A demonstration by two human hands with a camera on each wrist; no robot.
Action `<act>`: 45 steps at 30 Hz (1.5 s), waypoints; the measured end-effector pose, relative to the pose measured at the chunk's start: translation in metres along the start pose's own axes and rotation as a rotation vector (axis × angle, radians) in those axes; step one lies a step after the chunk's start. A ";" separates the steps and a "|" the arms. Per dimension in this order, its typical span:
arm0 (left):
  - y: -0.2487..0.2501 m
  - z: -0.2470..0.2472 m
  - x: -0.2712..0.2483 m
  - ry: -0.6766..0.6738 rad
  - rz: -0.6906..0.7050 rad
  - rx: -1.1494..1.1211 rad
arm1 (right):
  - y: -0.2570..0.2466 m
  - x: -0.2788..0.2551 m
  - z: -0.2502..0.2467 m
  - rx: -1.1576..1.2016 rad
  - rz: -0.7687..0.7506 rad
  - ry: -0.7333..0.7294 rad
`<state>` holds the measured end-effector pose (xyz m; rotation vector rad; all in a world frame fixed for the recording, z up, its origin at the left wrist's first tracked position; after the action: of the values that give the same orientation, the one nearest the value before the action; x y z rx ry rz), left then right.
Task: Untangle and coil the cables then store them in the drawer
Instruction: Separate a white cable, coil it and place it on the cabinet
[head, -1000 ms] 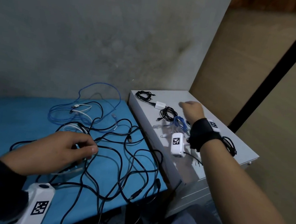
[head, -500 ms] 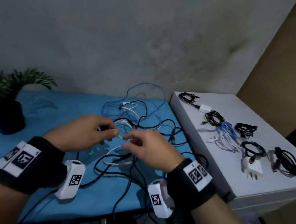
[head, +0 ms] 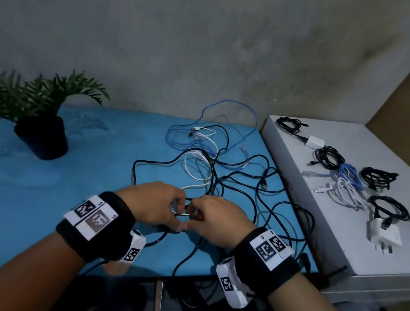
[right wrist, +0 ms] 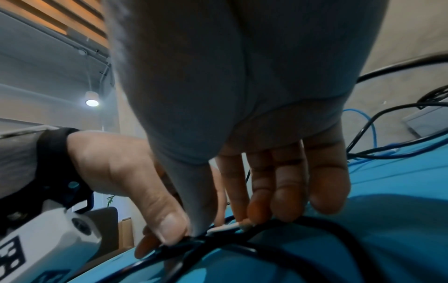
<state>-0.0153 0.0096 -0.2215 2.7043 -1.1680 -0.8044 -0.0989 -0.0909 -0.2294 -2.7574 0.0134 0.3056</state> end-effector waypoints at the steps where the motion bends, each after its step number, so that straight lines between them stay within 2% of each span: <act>1: 0.000 0.002 0.001 -0.006 -0.004 -0.004 | 0.001 0.000 0.001 -0.014 -0.002 -0.011; 5: 0.000 0.004 0.002 0.000 -0.015 -0.006 | 0.006 0.002 -0.001 -0.014 0.007 0.057; 9: -0.001 -0.007 0.001 0.101 -0.002 -0.014 | 0.004 -0.001 -0.021 0.083 -0.042 0.304; 10: -0.002 -0.014 0.001 0.146 0.014 -0.073 | 0.003 -0.002 -0.028 0.131 -0.061 0.375; 12: -0.005 -0.032 -0.002 0.245 0.046 -0.376 | 0.002 -0.005 -0.039 0.254 -0.109 0.484; 15: -0.013 -0.056 -0.010 0.427 0.078 -0.864 | -0.010 -0.008 -0.046 0.427 -0.217 0.503; 18: -0.009 -0.072 -0.024 0.573 0.194 -1.137 | -0.017 -0.010 -0.050 0.466 -0.260 0.585; 21: 0.002 -0.082 -0.036 0.567 0.352 -1.278 | -0.011 -0.013 -0.054 0.547 -0.185 0.712; 24: 0.014 -0.086 -0.045 0.465 0.430 -1.246 | -0.007 -0.016 -0.060 0.553 -0.162 0.814; 27: 0.027 -0.089 -0.054 0.439 0.408 -1.117 | -0.017 -0.017 -0.066 0.508 -0.267 0.831; 30: 0.030 -0.090 -0.055 0.494 0.281 -0.869 | -0.024 -0.018 -0.068 0.565 -0.337 0.826; 32: 0.023 -0.088 -0.050 0.471 0.167 -0.724 | -0.026 -0.019 -0.069 0.655 -0.372 0.819; 35: 0.013 -0.090 -0.049 0.415 0.093 -0.701 | -0.027 -0.020 -0.071 0.763 -0.389 0.804; 37: 0.013 -0.094 -0.053 0.394 0.129 -0.782 | -0.028 -0.019 -0.071 0.785 -0.390 0.786; 38: 0.014 -0.099 -0.058 0.408 0.191 -0.894 | -0.029 -0.018 -0.070 0.799 -0.387 0.765; 41: 0.016 -0.119 -0.074 0.493 0.469 -1.353 | -0.035 -0.014 -0.068 0.858 -0.394 0.672; 42: 0.016 -0.124 -0.077 0.506 0.530 -1.425 | -0.036 -0.014 -0.069 0.859 -0.403 0.649; 43: 0.015 -0.128 -0.079 0.519 0.559 -1.441 | -0.037 -0.015 -0.072 0.850 -0.411 0.633; 45: 0.012 -0.128 -0.078 0.566 0.506 -1.319 | -0.037 -0.016 -0.080 0.809 -0.408 0.633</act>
<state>-0.0034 0.0400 -0.0746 1.3141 -0.6878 -0.4019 -0.0955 -0.0861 -0.1399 -1.8815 -0.2102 -0.5657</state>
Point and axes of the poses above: each hand's wrist, its own x-axis towards the middle knuckle, its own z-axis out of the palm, y = z × x, the point moved 6 cm from there along x, towards the middle knuckle, and after that the axes turned 7 degrees about -z, right-handed, at the moved point
